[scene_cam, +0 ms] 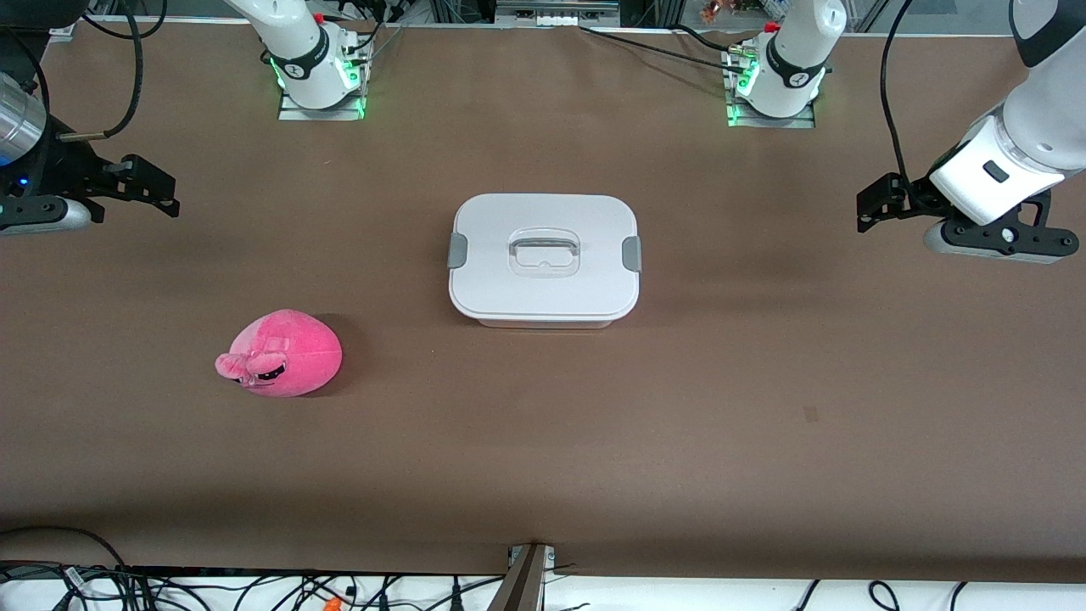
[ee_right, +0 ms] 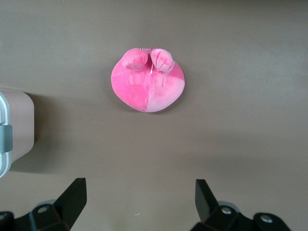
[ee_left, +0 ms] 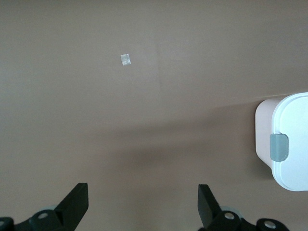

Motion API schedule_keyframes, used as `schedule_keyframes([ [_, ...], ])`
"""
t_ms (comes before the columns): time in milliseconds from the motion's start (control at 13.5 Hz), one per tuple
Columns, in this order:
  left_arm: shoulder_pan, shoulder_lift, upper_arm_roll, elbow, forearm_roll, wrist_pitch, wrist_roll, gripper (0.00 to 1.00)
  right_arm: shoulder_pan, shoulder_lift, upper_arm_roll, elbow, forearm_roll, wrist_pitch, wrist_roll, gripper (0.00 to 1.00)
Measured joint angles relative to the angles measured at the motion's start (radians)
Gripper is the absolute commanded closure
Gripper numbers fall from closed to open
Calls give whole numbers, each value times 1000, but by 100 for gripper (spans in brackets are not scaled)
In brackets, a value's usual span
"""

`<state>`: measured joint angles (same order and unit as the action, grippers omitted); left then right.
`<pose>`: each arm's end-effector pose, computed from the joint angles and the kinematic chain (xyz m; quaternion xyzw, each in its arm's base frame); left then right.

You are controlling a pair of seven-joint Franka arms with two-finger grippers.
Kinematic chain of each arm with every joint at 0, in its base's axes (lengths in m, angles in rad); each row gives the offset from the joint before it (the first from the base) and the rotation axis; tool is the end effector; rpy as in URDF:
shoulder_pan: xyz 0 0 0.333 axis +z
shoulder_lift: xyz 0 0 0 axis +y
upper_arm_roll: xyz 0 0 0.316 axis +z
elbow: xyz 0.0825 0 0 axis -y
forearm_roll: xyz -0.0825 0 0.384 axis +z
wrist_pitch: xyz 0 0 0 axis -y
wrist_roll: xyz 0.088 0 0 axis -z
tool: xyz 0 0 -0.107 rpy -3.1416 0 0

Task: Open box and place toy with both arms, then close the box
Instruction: 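Reach the left gripper to the grey handle on the box lid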

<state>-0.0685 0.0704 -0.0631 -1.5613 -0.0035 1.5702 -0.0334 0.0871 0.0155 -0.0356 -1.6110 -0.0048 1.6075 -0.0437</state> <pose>0.5692 -0.0745 0.5893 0.9983 -0.0490 -0.0309 0.0014 0.5606 0.0285 0.6000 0.9988 0.0477 -0.0095 0.0027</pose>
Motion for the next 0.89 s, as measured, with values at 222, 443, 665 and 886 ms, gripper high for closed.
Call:
schedule_keyframes([
  [222, -22, 2, -9, 0, -2, -1, 0, 0, 0, 0, 0, 0, 0, 0, 0, 0],
  [443, -65, 6, -18, 0, -22, -1, 0, 0, 0, 0, 0, 0, 0, 0, 0, 0],
  [665, -114, 17, -21, 0, -23, -9, 20, 0, 0, 0, 0, 0, 0, 0, 0, 0],
  [886, -174, 46, -24, 0, -25, -14, 135, 0, 0, 0, 1, 0, -16, 0, 0, 0],
])
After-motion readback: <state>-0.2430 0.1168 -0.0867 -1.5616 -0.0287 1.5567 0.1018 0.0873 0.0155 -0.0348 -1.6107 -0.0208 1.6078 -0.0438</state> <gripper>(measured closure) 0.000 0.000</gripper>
